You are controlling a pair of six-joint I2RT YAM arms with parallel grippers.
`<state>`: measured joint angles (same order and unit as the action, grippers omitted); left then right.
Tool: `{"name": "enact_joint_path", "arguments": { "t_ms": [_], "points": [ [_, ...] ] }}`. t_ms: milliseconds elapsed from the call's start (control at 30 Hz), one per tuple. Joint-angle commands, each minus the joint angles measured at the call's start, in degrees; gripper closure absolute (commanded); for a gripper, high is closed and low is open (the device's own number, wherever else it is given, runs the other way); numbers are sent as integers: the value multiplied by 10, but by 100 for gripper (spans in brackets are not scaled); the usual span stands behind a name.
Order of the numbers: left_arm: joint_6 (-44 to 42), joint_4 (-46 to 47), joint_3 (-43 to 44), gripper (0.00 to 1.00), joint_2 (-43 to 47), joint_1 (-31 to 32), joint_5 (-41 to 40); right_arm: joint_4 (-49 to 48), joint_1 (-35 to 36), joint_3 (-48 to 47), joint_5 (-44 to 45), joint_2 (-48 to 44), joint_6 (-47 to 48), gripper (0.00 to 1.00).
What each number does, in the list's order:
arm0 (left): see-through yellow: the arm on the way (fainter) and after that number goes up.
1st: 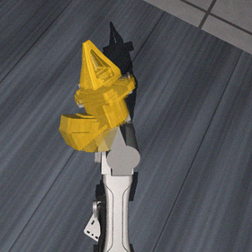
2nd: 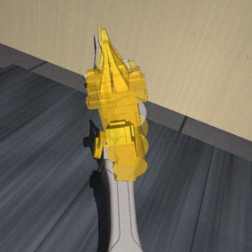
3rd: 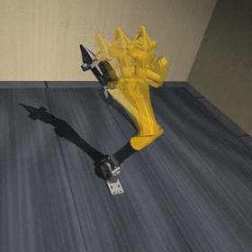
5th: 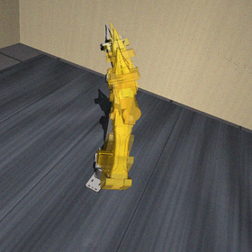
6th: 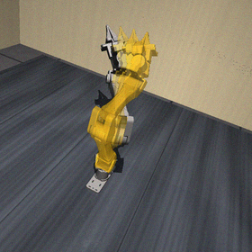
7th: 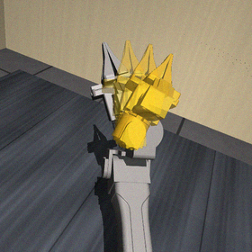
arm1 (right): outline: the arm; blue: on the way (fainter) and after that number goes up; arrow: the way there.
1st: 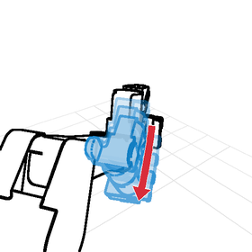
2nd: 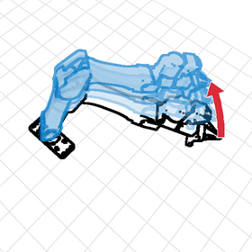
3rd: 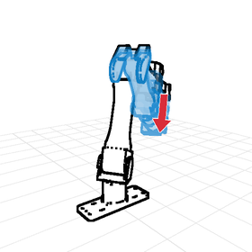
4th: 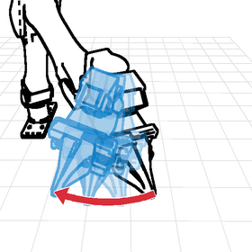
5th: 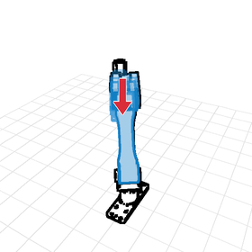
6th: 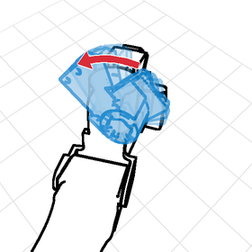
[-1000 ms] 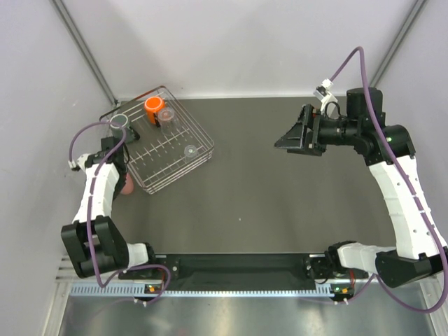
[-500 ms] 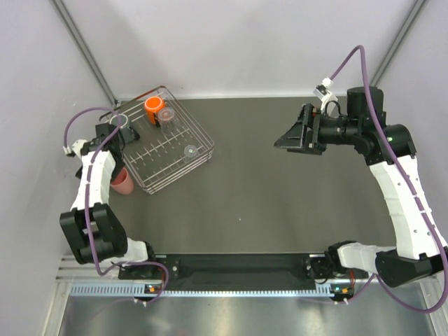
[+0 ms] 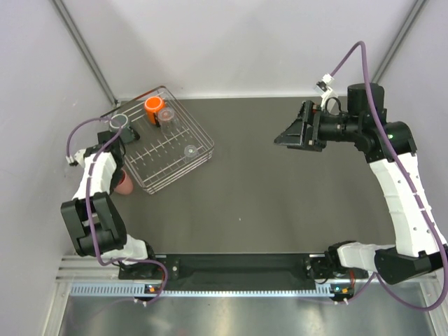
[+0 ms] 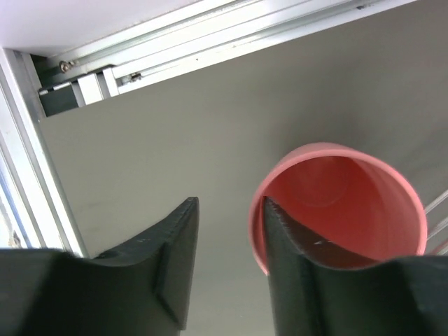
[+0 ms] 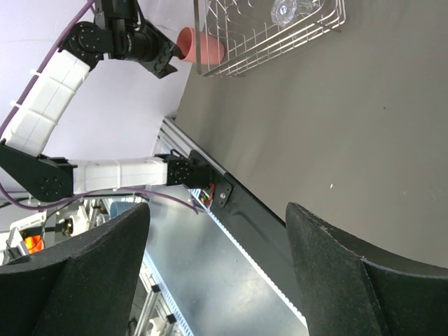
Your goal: Load the cups into the dish rack
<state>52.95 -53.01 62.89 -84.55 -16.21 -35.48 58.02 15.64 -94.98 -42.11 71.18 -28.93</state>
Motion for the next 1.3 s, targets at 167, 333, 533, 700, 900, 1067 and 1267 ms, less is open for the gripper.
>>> {"name": "enact_joint_path", "arguments": {
  "t_ms": [167, 333, 533, 700, 900, 1067, 1267],
  "points": [
    [11, 26, -26, 99, 25, -22, -5, -11, 4, -29, -3, 1, 10, 22],
    [18, -24, 38, 100, 54, -23, -27, -13, 4, -26, -1, -5, 9, 22],
    [-18, -61, 223, 100, 76, 4, -17, -21, 4, -8, 3, -9, 2, 22],
    [-71, -3, 306, 100, 77, 98, 118, -16, 4, -4, 20, -14, -1, 22],
    [-111, 31, 357, 100, 31, 302, 224, 11, 4, 23, 58, -17, 11, 22],
    [-132, 32, 361, 100, -8, 461, 251, 63, 5, 43, 126, -24, 47, 22],
    [-182, -10, 359, 100, -100, 604, 282, 97, 5, 94, 192, -33, 67, 22]
  ]
}}
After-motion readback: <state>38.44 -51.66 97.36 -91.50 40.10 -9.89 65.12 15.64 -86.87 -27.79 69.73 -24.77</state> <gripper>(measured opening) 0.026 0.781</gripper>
